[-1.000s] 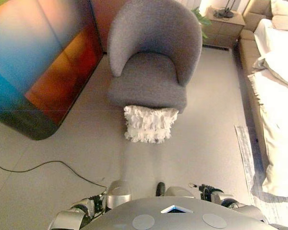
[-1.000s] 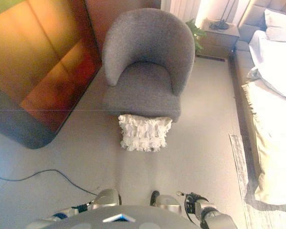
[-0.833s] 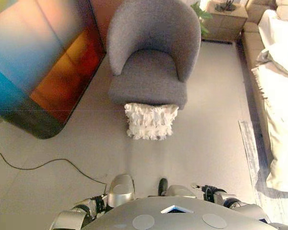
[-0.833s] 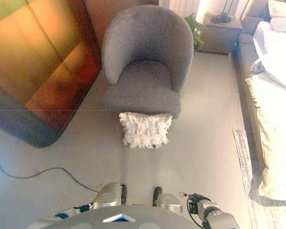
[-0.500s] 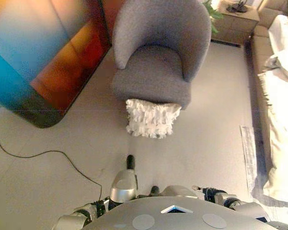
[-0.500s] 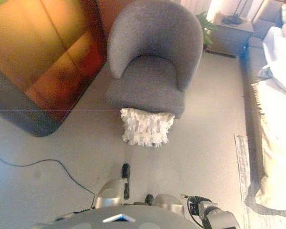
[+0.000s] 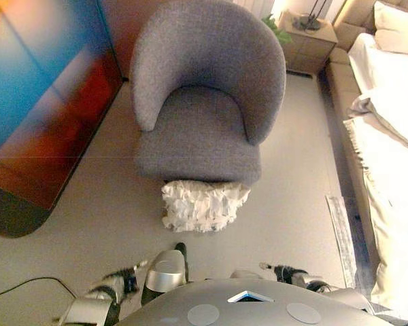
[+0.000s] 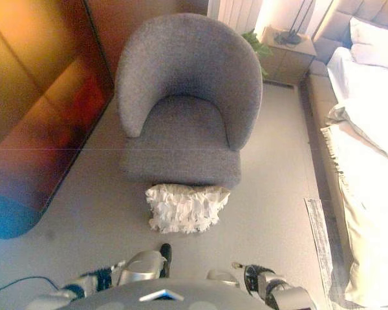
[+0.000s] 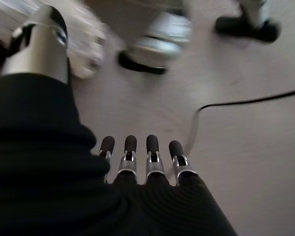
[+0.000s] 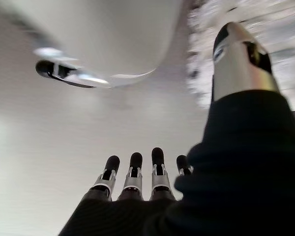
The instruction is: Pick up the cushion and take it to the sofa
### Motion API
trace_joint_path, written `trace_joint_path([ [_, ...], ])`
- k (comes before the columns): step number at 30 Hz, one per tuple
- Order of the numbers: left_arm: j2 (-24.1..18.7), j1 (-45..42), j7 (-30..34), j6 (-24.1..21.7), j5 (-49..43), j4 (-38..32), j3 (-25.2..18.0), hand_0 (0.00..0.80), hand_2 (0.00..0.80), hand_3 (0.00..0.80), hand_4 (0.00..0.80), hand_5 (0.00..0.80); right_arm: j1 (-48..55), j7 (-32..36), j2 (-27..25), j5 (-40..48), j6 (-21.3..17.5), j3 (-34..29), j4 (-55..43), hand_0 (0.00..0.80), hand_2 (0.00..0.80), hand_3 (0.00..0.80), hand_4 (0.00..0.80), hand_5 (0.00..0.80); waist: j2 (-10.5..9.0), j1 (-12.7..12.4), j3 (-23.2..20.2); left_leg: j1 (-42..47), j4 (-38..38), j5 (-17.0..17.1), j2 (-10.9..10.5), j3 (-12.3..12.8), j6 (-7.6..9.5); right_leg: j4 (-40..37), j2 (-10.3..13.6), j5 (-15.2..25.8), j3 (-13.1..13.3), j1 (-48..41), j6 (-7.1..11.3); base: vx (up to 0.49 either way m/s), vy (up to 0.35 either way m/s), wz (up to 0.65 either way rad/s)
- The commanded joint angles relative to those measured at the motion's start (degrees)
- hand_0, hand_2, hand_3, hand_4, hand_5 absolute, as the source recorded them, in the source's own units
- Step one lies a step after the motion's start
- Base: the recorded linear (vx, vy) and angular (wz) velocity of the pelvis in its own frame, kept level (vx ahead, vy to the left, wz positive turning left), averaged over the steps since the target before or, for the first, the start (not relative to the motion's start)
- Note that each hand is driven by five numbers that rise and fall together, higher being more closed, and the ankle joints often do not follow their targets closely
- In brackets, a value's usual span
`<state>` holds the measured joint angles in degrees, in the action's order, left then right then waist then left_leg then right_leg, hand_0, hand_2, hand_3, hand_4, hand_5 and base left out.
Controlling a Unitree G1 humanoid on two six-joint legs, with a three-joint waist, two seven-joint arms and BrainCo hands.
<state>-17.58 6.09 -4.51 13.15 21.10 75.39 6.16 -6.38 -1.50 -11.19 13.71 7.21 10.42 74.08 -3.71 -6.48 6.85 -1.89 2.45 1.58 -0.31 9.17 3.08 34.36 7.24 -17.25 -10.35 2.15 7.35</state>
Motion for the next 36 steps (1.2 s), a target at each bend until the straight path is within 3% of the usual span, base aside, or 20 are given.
trace_joint_path([
  [1, 0.93, 1.44, -1.10, 1.20, 1.85, 1.21, 2.47, 0.000, 0.000, 0.000, 0.000, 0.000, -2.63, -2.22, -2.36, 3.46, -2.50, 1.57, -2.27, 0.000, 0.000, 0.000, 0.000, 0.000, 3.67, 1.44, 1.41, -4.15, -0.13, -0.96, 0.09, -2.43, -0.59, -14.47, 0.78, 13.34, -5.43, 5.58, -2.68, 0.103, -0.114, -0.29],
  [5, 1.57, 2.72, -2.21, 0.50, 6.19, 1.31, 3.06, 0.000, 0.000, 0.000, 0.000, 0.000, -2.50, -0.68, -2.84, 2.71, -4.11, 2.27, -3.81, 0.000, 0.000, 0.000, 0.000, 0.000, 4.88, 4.49, 3.80, -0.38, -3.17, -2.87, 2.08, -3.48, -1.10, -23.16, 4.64, 19.43, 0.10, 9.37, -1.63, 0.133, -0.201, 0.33],
  [8, 2.63, 0.70, -4.47, 0.56, 9.29, 0.61, 2.15, 0.000, 0.000, 0.000, 0.000, 0.000, -0.28, 1.29, -2.37, -1.44, -2.39, 2.63, -3.24, 0.000, 0.000, 0.000, 0.000, 0.000, 4.05, 4.26, 2.14, 0.98, -4.66, -2.09, 2.70, -4.36, -2.14, -30.04, 2.60, 17.86, -0.70, 2.83, -0.84, 0.275, -0.268, 0.55],
  [11, 3.26, -0.14, -5.23, 0.13, 7.38, 1.62, 0.65, 0.000, 0.000, 0.000, 0.000, 0.000, 0.82, 1.49, -2.31, -1.00, -3.26, 3.56, -1.81, 0.000, 0.000, 0.000, 0.000, 0.000, 3.12, 3.13, 1.31, 0.76, -3.32, -1.96, 4.55, -4.80, -4.37, -32.89, 1.79, 17.16, -2.88, -0.73, -1.75, 0.172, -0.255, 0.65],
  [13, 4.14, -0.37, -7.78, -2.65, 7.60, 2.34, -0.56, 0.000, 0.000, 0.000, 0.000, 0.000, 0.15, 0.54, -2.63, 0.73, -4.19, 3.30, -1.22, 0.000, 0.000, 0.000, 0.000, 0.000, 2.92, 2.57, 1.55, -0.55, -0.50, -2.21, 5.70, -4.51, -5.45, -33.42, 1.77, 16.83, -4.46, -1.75, -2.48, 0.085, -0.198, 0.30],
  [15, 4.65, 0.09, -10.27, -4.52, 8.33, 2.74, -0.97, 0.000, 0.000, 0.000, 0.000, 0.000, -1.21, -0.17, -3.40, 1.47, -4.27, 2.81, -1.27, 0.000, 0.000, 0.000, 0.000, 0.000, 3.00, 2.71, 2.31, -3.43, 4.82, -2.89, 6.41, -2.80, -6.09, -32.07, 1.91, 15.84, -5.37, -1.14, -3.56, -0.041, -0.057, 0.26],
  [17, 4.93, 0.64, -12.57, -6.33, 8.70, 2.39, -0.98, 0.000, 0.000, 0.000, 0.000, 0.000, -2.27, -1.82, -4.29, 2.78, -4.45, 2.18, -1.49, 0.000, 0.000, 0.000, 0.000, 0.000, 3.77, 3.72, 4.08, -4.69, 7.76, -3.40, 9.28, 0.88, -7.62, -30.36, 2.24, 14.07, -6.61, -0.89, -4.43, -0.035, 0.086, 0.45],
  [18, 4.87, 0.54, -13.77, -7.23, 9.16, 2.00, -0.88, 0.000, 0.000, 0.000, 0.000, 0.000, -2.81, -2.78, -4.91, 3.62, -4.36, 1.80, -1.50, 0.000, 0.000, 0.000, 0.000, 0.000, 4.53, 4.26, 4.82, -4.20, 6.42, -1.31, 11.36, 1.23, -8.79, -29.15, 2.45, 13.27, -7.00, -0.47, -4.76, 0.040, 0.179, 0.44],
  [19, 4.85, 0.44, -14.19, -7.84, 9.02, 1.95, -0.92, 0.000, 0.000, 0.000, 0.000, 0.000, -3.04, -2.94, -5.19, 3.71, -4.28, 1.70, -1.44, 0.000, 0.000, 0.000, 0.000, 0.000, 4.80, 4.45, 5.07, -3.68, 5.53, -0.55, 11.83, 0.99, -9.10, -28.63, 2.61, 12.95, -7.01, -0.29, -4.81, 0.043, 0.299, 0.38],
  [20, 4.67, 0.07, -14.38, -9.19, 8.71, 1.75, -1.10, 0.000, 0.000, 0.000, 0.000, 0.000, -3.56, -3.43, -5.50, 3.32, -3.98, 1.62, -1.24, 0.000, 0.000, 0.000, 0.000, 0.000, 5.35, 4.46, 5.18, -3.49, 2.90, 1.98, 12.95, -0.83, -9.16, -27.65, 3.09, 12.92, -6.31, 0.89, -5.11, 0.087, 0.286, 0.32],
  [24, 4.89, 0.58, -13.11, -11.90, 6.97, 0.50, -1.14, 0.000, 0.000, 0.000, 0.000, 0.000, -4.35, -5.03, -6.16, 3.19, -4.81, 1.97, -1.14, 0.000, 0.000, 0.000, 0.000, 0.000, 6.64, 4.94, 5.81, -4.10, -0.33, 4.79, 15.86, -4.16, -9.90, -24.96, 4.23, 11.61, -3.71, 3.73, -5.00, 0.085, 0.341, 0.13],
  [26, 5.02, 3.26, -11.77, -12.54, 6.03, -0.58, 0.72, 0.000, 0.000, 0.000, 0.000, 0.000, -7.14, -7.40, -6.68, 2.77, -6.33, 2.77, -1.87, 0.000, 0.000, 0.000, 0.000, 0.000, 7.37, 6.18, 7.79, -6.95, 1.62, 2.34, 16.42, -2.62, -9.43, -18.89, 7.05, 11.28, -1.95, 10.80, -3.65, -0.051, 0.451, -0.16],
  [27, 4.35, 6.09, -11.80, -12.72, 5.92, -1.00, 2.36, 0.000, 0.000, 0.000, 0.000, 0.000, -9.35, -9.19, -6.86, 2.49, -6.37, 2.96, -2.86, 0.000, 0.000, 0.000, 0.000, 0.000, 7.06, 6.88, 10.24, -11.88, 7.20, 1.06, 15.77, -2.43, -9.75, -14.81, 9.15, 11.53, -0.42, 15.35, -2.56, -0.114, 0.333, -0.23],
  [29, 3.13, 10.10, -13.75, -13.80, 6.79, -1.92, 5.30, 0.000, 0.000, 0.000, 0.000, 0.000, -13.16, -11.36, -6.93, 3.26, -5.95, 4.80, -4.13, 0.000, 0.000, 0.000, 0.000, 0.000, 6.56, 7.59, 13.31, -18.14, 13.16, -0.51, 15.31, -3.41, -10.39, -14.26, 10.57, 13.14, 1.59, 18.96, -1.29, -0.151, 0.186, 0.13],
  [32, 0.65, 17.61, -19.58, -15.39, 9.08, -5.30, 9.55, 0.000, 0.000, 0.000, 0.000, 0.000, -20.15, -16.19, -6.74, -0.39, -6.60, 7.97, -5.34, 0.000, 0.000, 0.000, 0.000, 0.000, 6.24, 8.32, 17.68, -22.58, 12.96, -1.36, 13.87, -1.71, -9.52, -17.01, 13.31, 17.80, 3.23, 23.92, 1.78, -0.098, 0.178, 0.22],
  [34, -0.17, 21.23, -21.76, -16.83, 10.39, -6.31, 11.16, 0.000, 0.000, 0.000, 0.000, 0.000, -23.33, -20.41, -7.11, -0.44, -6.08, 8.93, -6.10, 0.000, 0.000, 0.000, 0.000, 0.000, 6.45, 8.52, 19.60, -25.78, 13.67, -1.51, 13.17, -1.86, -9.53, -18.47, 14.16, 19.90, 3.45, 26.28, 2.15, -0.086, 0.119, -0.15],
  [35, -2.47, 23.56, -21.70, -12.78, 9.45, -6.75, 11.28, 0.000, 0.000, 0.000, 0.000, 0.000, -25.84, -21.97, -8.98, 0.09, -6.48, 8.80, -6.23, 0.000, 0.000, 0.000, 0.000, 0.000, 6.94, 8.44, 21.60, -29.57, 15.21, -1.29, 13.23, -2.43, -9.67, -15.60, 13.45, 18.65, 3.53, 29.33, 1.58, -0.125, 0.122, -0.12],
  [36, -7.92, 23.44, -15.63, -15.05, 10.48, -5.21, 9.94, 0.000, 0.000, 0.000, 0.000, 0.000, -27.28, -21.62, -11.79, 0.26, -6.88, 8.77, -5.88, 0.000, 0.000, 0.000, 0.000, 0.000, 7.55, 8.37, 22.50, -31.71, 15.91, -0.70, 13.15, -2.61, -10.13, -14.68, 13.68, 18.53, 3.07, 31.17, 1.38, -0.117, 0.100, 0.00],
])
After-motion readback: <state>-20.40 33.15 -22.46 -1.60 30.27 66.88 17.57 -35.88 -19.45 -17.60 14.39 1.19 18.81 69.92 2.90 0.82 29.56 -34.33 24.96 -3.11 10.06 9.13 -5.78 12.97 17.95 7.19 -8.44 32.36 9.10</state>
